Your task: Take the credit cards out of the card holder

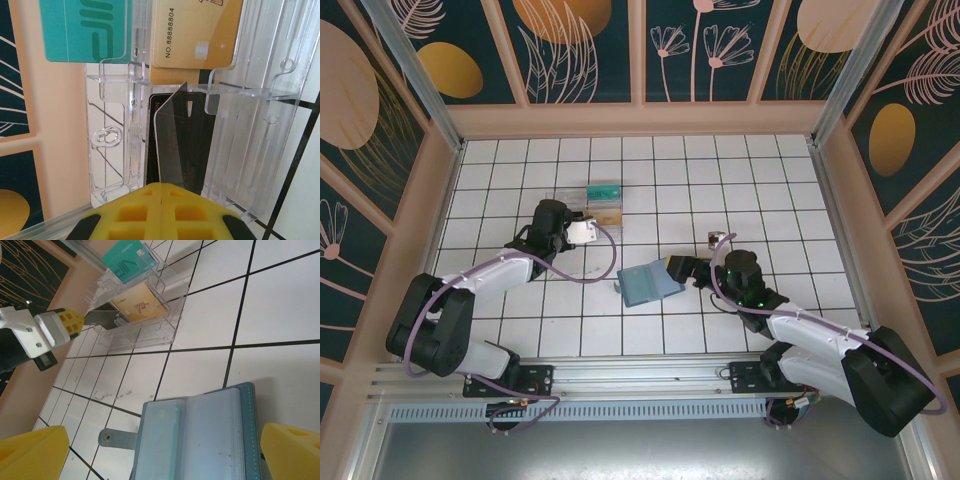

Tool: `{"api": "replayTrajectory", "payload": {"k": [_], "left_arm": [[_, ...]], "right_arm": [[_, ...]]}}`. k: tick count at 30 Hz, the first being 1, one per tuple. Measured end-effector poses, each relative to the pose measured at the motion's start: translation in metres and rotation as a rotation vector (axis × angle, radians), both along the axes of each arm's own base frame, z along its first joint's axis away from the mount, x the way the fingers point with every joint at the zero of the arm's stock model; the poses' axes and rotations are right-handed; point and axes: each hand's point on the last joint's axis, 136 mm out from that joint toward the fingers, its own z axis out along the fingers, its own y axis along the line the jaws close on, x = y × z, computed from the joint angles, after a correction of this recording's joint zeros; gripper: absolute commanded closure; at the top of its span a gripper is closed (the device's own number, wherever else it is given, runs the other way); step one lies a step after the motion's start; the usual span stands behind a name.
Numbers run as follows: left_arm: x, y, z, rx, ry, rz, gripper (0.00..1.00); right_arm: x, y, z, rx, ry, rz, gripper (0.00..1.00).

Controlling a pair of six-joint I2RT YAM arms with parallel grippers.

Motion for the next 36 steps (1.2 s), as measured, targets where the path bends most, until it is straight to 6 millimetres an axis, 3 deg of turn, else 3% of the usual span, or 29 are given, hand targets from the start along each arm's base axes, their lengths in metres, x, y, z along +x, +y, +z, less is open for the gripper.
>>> {"api": "replayTrajectory", "payload": {"k": [9, 28, 30, 33, 36], "left_arm": [[-0.002, 0.001, 0.01, 0.0, -0.021, -0.006, 1.0], [-0.001, 0.004, -0.016, 0.044, 0.036, 0.004, 1.0], [0.002, 0.004, -0.015, 0.044, 0.031, 0.004, 0.79], [0.004, 0.003, -0.014, 0.043, 0.03, 0.008, 0.65], [0.007, 0.003, -0.013, 0.036, 0.022, 0.022, 0.65]], "right_arm": [[0.0, 0.0, -0.001, -0.003, 0.004, 0.0, 0.01], [0.002, 0.002, 0.003, 0.002, -0.003, 0.0, 0.01], [0.002, 0.002, 0.003, 0.002, -0.003, 0.0, 0.01], [0.002, 0.002, 0.003, 0.002, -0.003, 0.001, 0.01], [0.002, 0.002, 0.003, 0.002, -0.003, 0.002, 0.01]]}}
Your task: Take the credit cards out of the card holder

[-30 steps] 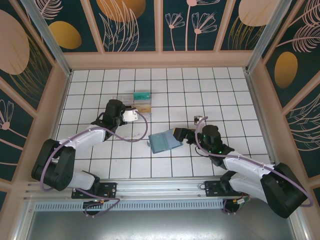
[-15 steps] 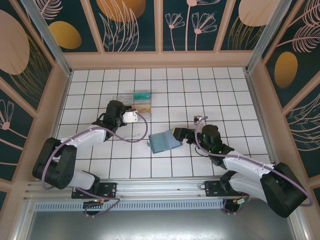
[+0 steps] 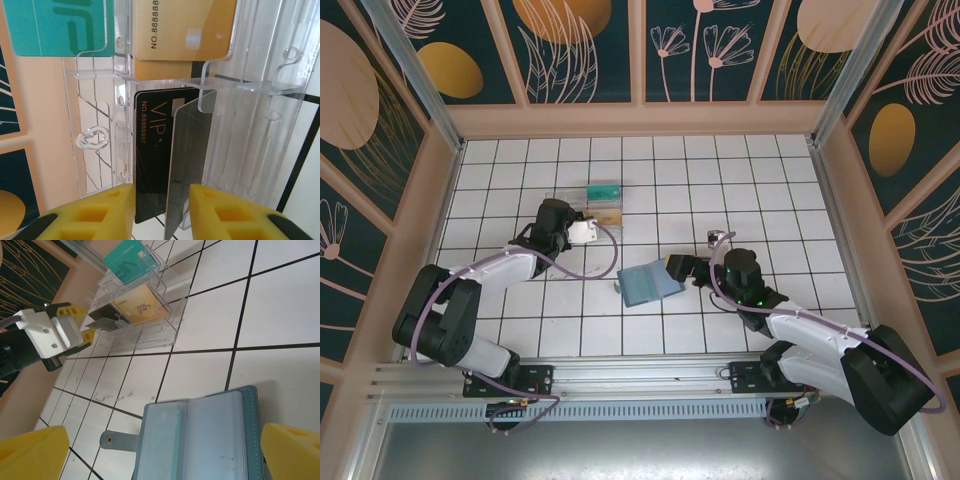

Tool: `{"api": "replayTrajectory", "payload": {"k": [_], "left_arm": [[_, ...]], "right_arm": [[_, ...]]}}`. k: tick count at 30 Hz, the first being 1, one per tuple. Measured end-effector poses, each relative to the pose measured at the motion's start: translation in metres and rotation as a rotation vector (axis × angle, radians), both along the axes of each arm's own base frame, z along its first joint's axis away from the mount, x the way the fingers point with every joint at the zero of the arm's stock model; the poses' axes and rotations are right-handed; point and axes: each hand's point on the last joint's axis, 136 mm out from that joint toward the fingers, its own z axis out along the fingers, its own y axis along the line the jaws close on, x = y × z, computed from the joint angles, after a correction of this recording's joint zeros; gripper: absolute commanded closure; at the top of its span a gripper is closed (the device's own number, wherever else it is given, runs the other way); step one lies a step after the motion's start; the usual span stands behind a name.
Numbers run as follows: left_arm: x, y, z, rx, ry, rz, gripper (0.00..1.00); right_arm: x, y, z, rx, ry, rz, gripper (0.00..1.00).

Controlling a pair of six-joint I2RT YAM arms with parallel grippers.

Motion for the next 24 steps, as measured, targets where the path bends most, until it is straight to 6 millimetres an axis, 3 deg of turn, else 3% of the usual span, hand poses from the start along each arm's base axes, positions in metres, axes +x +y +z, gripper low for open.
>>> {"api": "replayTrajectory", "payload": {"k": [12, 24], "left_arm": [[0.028, -0.002, 0.017, -0.034, -0.094, 0.067, 0.64], [0.036, -0.001, 0.028, -0.073, -0.129, 0.113, 0.61]], "right_arm": [[-0.002, 0.002, 0.0, 0.005, 0.004, 0.016, 0.01], [-0.003, 0.002, 0.0, 0.006, 0.004, 0.02, 0.01]]}}
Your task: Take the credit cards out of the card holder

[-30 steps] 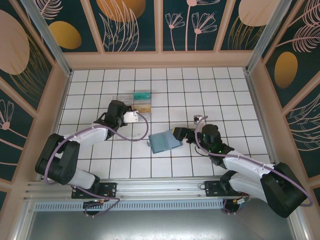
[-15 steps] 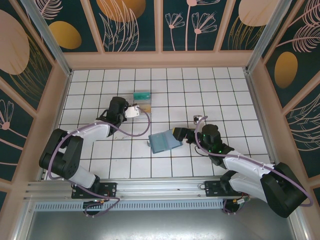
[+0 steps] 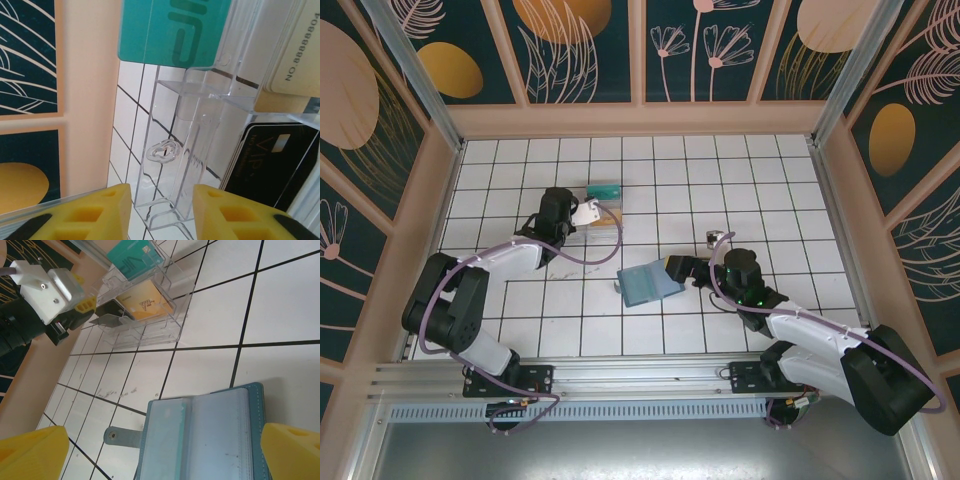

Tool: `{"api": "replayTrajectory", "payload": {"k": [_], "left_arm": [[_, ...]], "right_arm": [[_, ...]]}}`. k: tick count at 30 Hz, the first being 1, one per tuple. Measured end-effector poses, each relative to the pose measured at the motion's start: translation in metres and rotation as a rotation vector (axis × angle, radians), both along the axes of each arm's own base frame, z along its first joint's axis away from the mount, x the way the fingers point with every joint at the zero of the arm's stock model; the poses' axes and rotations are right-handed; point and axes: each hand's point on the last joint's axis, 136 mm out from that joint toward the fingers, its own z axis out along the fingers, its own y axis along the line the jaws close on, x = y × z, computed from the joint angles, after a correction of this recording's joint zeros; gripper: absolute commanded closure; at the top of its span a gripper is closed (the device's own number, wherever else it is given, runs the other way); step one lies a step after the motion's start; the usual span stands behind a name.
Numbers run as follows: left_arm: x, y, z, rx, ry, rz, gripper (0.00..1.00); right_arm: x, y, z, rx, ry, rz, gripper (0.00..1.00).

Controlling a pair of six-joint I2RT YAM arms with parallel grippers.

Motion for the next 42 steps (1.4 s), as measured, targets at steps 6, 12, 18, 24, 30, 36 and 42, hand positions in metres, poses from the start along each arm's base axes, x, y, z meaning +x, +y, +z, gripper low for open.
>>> {"api": "replayTrajectory", "payload": {"k": [6, 12, 18, 24, 30, 36, 42], "left_arm": [[-0.013, -0.005, 0.015, -0.054, 0.017, -0.033, 0.47], [-0.027, -0.005, 0.022, -0.071, 0.03, -0.072, 0.34], [-0.038, -0.001, -0.014, -0.029, 0.11, -0.077, 0.29], [-0.029, -0.001, -0.03, -0.006, 0.132, -0.058, 0.38], [-0.011, -0.001, -0.024, 0.002, 0.094, -0.021, 0.48], [0.004, 0.002, -0.014, 0.011, 0.044, 0.018, 0.52], [0.008, 0.002, -0.013, 0.01, 0.039, 0.032, 0.53]], "right_arm": [[0.0, 0.0, 0.0, 0.001, 0.001, 0.002, 0.01], [0.0, 0.001, 0.0, 0.001, 0.001, 0.003, 0.01], [0.001, 0.001, -0.001, -0.003, 0.006, 0.004, 0.01], [0.001, 0.002, -0.001, -0.002, 0.005, 0.004, 0.01], [0.001, 0.002, -0.001, -0.002, 0.005, 0.004, 0.01], [0.001, 0.002, 0.0, -0.002, 0.005, 0.004, 0.01], [0.001, 0.002, 0.0, -0.002, 0.005, 0.004, 0.01]]}}
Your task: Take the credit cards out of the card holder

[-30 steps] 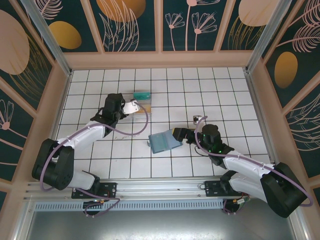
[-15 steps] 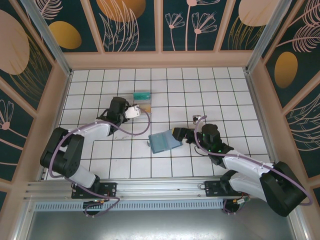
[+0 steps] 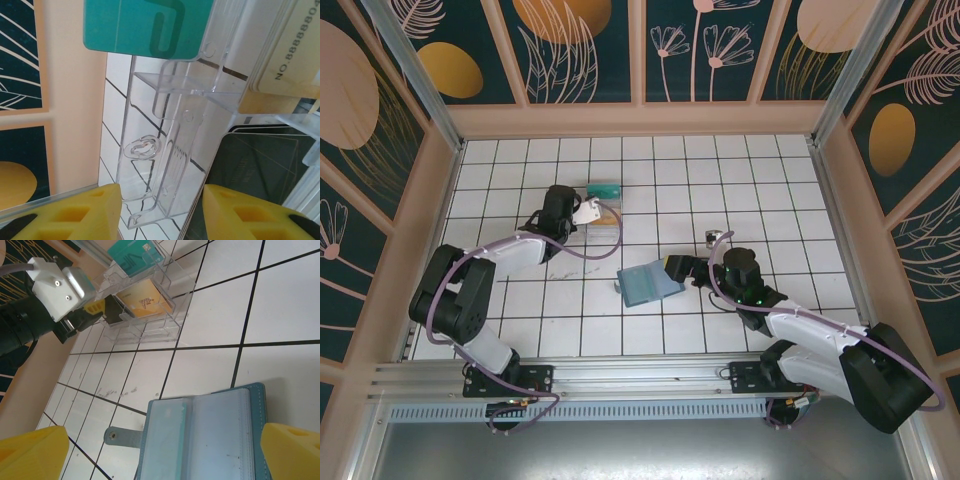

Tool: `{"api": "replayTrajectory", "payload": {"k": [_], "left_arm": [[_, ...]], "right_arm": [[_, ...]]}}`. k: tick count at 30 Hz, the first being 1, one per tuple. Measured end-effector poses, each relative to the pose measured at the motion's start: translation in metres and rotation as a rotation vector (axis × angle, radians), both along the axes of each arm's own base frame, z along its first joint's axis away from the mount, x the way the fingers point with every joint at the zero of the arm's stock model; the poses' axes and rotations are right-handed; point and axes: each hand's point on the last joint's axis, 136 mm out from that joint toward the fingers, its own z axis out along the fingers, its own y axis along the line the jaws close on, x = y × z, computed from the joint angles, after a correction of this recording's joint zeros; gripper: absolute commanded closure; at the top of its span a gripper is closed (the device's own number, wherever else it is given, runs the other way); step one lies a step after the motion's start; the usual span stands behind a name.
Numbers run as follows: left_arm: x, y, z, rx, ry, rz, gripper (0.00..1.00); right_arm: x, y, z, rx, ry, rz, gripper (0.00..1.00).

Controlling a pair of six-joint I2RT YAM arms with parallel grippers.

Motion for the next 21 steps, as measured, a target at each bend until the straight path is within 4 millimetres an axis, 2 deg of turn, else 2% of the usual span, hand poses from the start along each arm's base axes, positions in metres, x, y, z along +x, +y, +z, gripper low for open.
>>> {"api": "replayTrajectory", "payload": {"k": [5, 9, 16, 19, 21], "left_arm": [[-0.004, -0.003, 0.008, -0.029, -0.004, -0.017, 0.41], [-0.015, -0.002, 0.025, -0.08, -0.037, -0.016, 0.27], [-0.029, -0.001, 0.07, -0.327, -0.131, 0.065, 0.22], [-0.031, 0.004, 0.087, -0.5, -0.172, 0.165, 0.22], [-0.03, 0.009, 0.092, -0.607, -0.185, 0.257, 0.2]], "right_arm": [[0.0, 0.0, 0.0, 0.0, 0.0, 0.0, 0.01], [-0.001, 0.001, 0.0, 0.002, 0.001, 0.005, 0.01], [0.0, 0.001, 0.002, 0.005, -0.003, 0.007, 0.01], [0.001, 0.002, 0.004, 0.005, -0.005, 0.007, 0.01], [0.001, 0.002, 0.004, 0.001, -0.008, 0.008, 0.01]]}}
